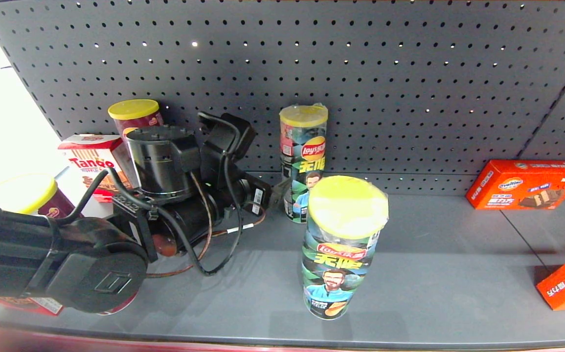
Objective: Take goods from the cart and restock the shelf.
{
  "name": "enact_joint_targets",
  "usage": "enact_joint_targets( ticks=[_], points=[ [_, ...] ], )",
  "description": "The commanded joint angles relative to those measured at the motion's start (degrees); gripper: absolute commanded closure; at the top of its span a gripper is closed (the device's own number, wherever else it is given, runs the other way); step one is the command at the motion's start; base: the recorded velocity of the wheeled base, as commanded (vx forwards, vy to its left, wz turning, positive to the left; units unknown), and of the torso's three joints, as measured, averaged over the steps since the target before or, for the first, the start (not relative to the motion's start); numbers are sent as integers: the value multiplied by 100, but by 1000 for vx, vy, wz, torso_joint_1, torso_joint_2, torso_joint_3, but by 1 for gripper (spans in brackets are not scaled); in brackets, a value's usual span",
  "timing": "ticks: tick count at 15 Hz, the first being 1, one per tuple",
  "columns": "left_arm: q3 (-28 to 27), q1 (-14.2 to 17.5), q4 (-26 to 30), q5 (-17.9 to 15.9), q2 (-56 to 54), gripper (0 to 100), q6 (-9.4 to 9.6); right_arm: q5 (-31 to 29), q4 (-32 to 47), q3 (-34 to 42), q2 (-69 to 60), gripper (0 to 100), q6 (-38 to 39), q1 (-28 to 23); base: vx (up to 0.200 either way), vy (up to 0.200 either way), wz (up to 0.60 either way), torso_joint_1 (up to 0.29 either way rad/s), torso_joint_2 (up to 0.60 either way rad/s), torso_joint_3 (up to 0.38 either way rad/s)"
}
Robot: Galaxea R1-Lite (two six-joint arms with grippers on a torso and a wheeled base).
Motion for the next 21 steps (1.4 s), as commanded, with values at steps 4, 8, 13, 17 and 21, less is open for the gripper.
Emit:
enact_joint_targets(
  ticks=[4, 8, 13, 17, 21],
  points=[
    [-58, 0, 32, 155, 25, 0, 1, 0, -2, 0, 7, 0, -2, 6, 0, 0, 0, 0, 0, 0],
    [-58, 9, 41, 269, 34, 0, 1, 0, -2, 0, 7, 0, -2, 6, 0, 0, 0, 0, 0, 0],
    [-76, 62, 76, 366, 52, 0, 1, 0, -2, 0, 7, 0, -2, 6, 0, 0, 0, 0, 0, 0],
    [-251, 62, 182, 515, 131, 0, 1, 0, -2, 0, 7, 0, -2, 6, 0, 0, 0, 0, 0, 0],
    [-392, 53, 199, 524, 228, 0, -8, 0, -2, 0, 7, 0, -2, 6, 0, 0, 0, 0, 0, 0]
  ],
)
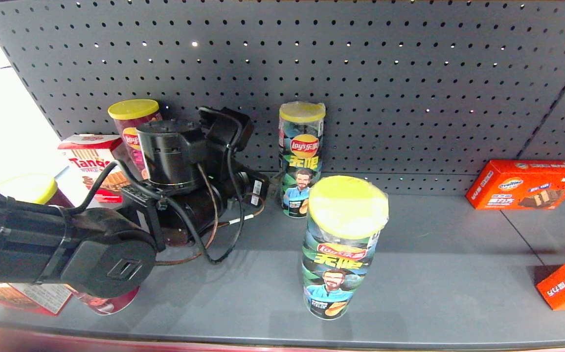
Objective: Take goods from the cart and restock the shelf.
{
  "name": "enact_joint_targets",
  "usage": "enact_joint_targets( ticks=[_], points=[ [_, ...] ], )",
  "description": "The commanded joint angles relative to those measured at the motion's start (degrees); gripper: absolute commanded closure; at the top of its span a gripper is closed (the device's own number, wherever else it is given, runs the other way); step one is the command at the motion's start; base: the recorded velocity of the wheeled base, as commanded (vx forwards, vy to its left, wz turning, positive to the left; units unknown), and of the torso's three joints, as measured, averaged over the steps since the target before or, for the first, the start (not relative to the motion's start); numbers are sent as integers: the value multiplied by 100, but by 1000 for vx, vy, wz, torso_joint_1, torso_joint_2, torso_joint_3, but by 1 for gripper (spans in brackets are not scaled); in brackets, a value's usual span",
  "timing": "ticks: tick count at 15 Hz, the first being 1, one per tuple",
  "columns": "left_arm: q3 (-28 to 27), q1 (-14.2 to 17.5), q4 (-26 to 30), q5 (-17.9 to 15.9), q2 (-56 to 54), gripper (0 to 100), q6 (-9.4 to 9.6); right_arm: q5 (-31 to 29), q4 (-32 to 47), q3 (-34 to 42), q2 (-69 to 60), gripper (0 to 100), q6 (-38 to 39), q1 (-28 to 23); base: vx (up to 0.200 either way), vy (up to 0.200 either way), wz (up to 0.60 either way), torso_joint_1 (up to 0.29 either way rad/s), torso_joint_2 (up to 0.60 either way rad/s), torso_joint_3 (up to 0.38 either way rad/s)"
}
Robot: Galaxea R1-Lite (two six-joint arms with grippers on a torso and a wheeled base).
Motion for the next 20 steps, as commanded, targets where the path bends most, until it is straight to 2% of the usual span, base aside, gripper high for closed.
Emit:
enact_joint_targets(
  ticks=[1, 11, 13, 15, 20],
  points=[
    [-56, -3, -7, 1, 101, 0, 1, 0, -2, 0, 7, 0, -2, 6, 0, 0, 0, 0, 0, 0],
    [102, -3, 19, 98, -75, 0, 1, 0, -2, 0, 7, 0, -2, 6, 0, 0, 0, 0, 0, 0],
    [85, 6, 178, 309, -172, 0, 1, 0, -2, 0, 7, 0, -2, 6, 0, 0, 0, 0, 0, 0],
    [85, 15, 204, 379, -172, 0, 1, 0, -2, 0, 7, 0, -2, 6, 0, 0, 0, 0, 0, 0],
    [14, 85, 213, 414, 66, 0, 1, 0, -2, 0, 7, 0, -2, 6, 0, 0, 0, 0, 0, 0]
  ],
)
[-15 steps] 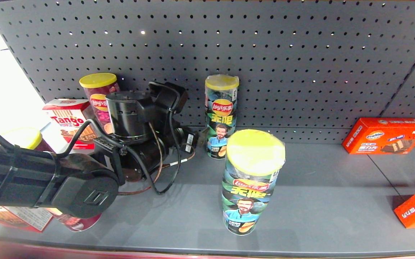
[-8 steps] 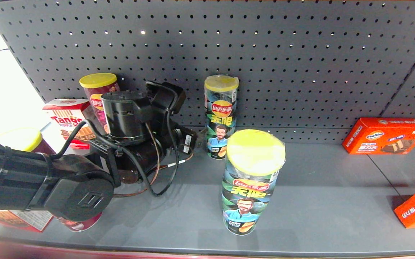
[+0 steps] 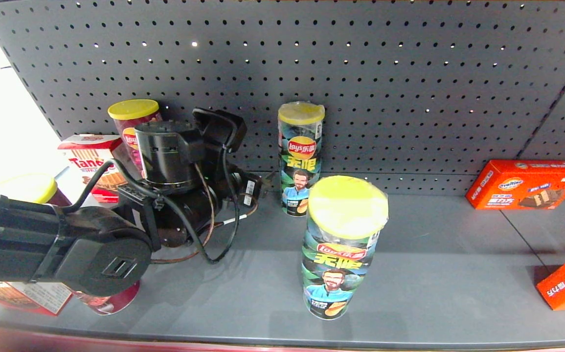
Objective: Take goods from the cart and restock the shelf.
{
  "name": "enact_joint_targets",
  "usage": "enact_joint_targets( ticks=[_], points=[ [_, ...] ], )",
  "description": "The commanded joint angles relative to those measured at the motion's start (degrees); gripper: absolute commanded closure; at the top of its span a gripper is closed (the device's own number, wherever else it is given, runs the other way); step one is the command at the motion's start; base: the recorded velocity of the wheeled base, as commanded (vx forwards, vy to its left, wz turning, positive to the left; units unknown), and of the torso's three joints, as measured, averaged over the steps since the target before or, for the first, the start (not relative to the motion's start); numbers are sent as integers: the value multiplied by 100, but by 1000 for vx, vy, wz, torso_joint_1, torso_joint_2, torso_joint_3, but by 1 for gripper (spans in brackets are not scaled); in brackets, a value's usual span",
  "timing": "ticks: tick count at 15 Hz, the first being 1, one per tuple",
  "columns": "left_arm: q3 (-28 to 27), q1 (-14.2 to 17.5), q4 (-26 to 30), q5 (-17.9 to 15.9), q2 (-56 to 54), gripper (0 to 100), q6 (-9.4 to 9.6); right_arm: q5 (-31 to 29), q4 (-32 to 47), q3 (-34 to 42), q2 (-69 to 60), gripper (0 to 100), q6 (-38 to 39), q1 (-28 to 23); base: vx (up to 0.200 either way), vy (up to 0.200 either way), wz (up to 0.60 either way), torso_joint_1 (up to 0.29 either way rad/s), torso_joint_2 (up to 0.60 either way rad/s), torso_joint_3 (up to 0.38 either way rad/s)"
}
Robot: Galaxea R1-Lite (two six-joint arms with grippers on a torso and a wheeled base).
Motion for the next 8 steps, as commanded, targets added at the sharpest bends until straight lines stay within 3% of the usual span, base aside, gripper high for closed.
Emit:
enact_joint_targets(
  ticks=[1, 8],
  points=[
    [-29, 6, -3, 3, 170, 0, 1, 0, -2, 0, 7, 0, -2, 1, 0, 0, 0, 0, 0, 0],
    [-293, 50, -3, 3, 495, 0, 1, 0, -2, 0, 7, 0, -2, 1, 0, 0, 0, 0, 0, 0]
  ],
)
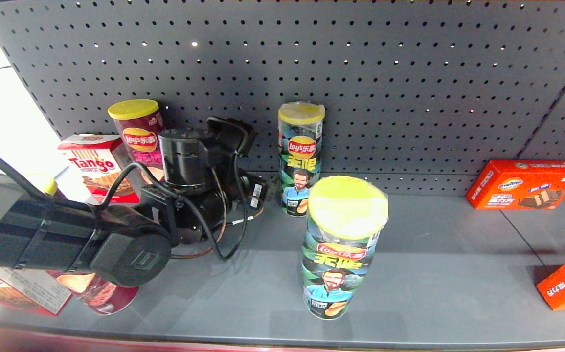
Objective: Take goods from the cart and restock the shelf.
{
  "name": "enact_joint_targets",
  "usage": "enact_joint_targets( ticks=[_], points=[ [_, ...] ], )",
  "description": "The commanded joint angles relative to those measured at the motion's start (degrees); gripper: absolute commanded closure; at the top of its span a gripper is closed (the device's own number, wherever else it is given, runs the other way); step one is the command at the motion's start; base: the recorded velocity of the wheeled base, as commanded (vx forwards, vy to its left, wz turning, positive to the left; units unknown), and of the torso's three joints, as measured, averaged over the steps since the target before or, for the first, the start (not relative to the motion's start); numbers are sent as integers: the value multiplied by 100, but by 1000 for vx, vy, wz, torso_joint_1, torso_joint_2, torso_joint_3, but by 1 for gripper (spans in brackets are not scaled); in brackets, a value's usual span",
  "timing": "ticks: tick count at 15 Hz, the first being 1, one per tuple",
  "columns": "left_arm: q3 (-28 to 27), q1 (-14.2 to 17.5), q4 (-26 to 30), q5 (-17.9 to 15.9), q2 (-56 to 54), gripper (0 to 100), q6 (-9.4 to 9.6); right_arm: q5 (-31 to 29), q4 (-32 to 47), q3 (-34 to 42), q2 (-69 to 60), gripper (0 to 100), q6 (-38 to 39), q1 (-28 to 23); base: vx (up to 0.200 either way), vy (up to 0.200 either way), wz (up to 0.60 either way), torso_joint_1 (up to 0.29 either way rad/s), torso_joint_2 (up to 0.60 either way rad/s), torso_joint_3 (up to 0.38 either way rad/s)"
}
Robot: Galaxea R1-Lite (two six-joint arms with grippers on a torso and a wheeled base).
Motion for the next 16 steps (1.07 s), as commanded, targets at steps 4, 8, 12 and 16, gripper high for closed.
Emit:
enact_joint_targets(
  ticks=[4, 8, 12, 16],
  points=[
    [-33, -14, -3, -1, 97, 0, 1, -2, -2, 0, 7, 0, -4, 1, 0, 0, 0, 0, 0, 0],
    [-33, -76, -3, -1, 97, 0, 10, -2, -2, 0, 7, 0, -4, 1, 0, 0, 0, 0, 0, 0],
    [-42, -128, 6, -1, 97, 0, 1, -2, -2, 0, 7, 0, -4, 1, 0, 0, 0, 0, 0, 0],
    [-138, -172, 164, -1, 149, 0, -8, -2, -2, 0, 7, 0, -4, 1, 0, 0, 0, 0, 0, 0]
  ],
)
